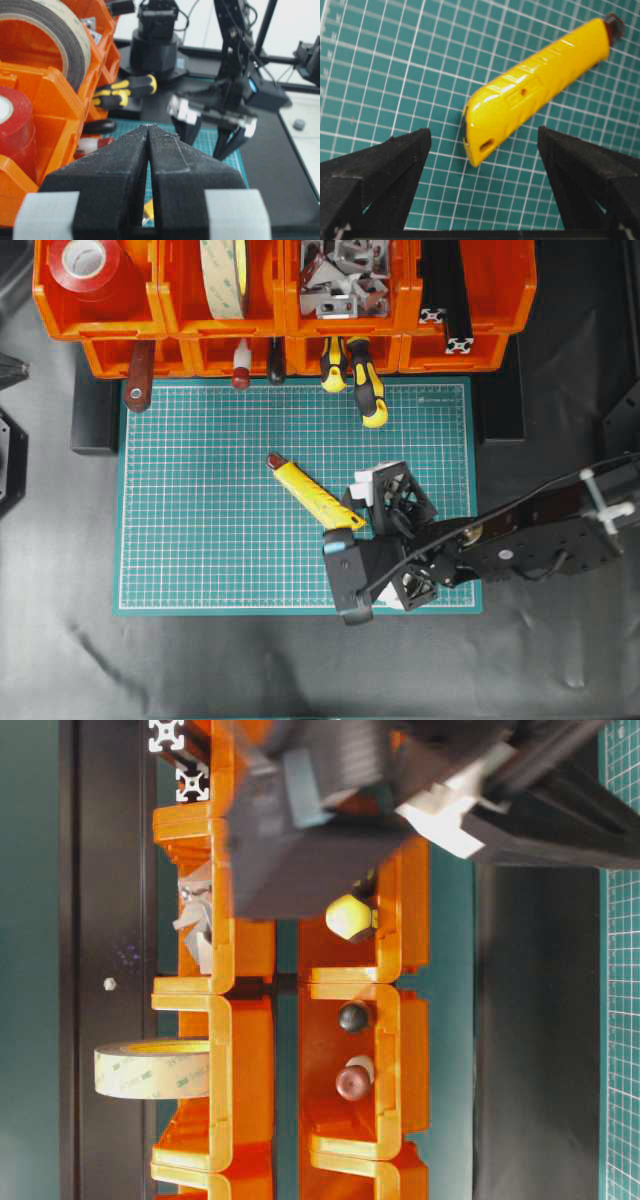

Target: Pick cutter from container rack with right arm.

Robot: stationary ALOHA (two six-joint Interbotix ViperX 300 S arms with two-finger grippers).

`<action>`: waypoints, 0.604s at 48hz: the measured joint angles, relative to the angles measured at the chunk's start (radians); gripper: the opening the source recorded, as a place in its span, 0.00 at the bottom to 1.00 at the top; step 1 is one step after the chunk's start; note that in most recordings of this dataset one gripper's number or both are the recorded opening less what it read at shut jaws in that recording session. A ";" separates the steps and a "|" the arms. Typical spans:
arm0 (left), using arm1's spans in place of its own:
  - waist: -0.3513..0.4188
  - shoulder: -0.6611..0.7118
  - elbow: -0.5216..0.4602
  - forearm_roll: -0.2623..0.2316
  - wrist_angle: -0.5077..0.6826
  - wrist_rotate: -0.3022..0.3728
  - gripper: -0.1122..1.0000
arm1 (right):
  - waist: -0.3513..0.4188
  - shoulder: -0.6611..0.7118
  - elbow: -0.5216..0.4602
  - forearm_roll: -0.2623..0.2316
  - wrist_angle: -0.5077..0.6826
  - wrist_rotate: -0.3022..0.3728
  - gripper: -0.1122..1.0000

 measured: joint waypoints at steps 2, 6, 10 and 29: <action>0.000 0.000 0.000 0.000 0.008 0.000 0.10 | -0.005 -0.017 0.003 0.000 0.000 0.020 0.84; -0.002 0.000 0.000 0.000 0.017 0.000 0.10 | -0.017 -0.055 0.017 0.000 -0.002 0.063 0.84; -0.008 0.000 0.000 0.000 0.026 0.000 0.10 | -0.023 -0.100 0.044 0.000 -0.023 0.101 0.84; -0.075 -0.017 -0.002 0.000 0.118 0.000 0.10 | -0.048 -0.370 0.156 0.000 -0.098 0.199 0.84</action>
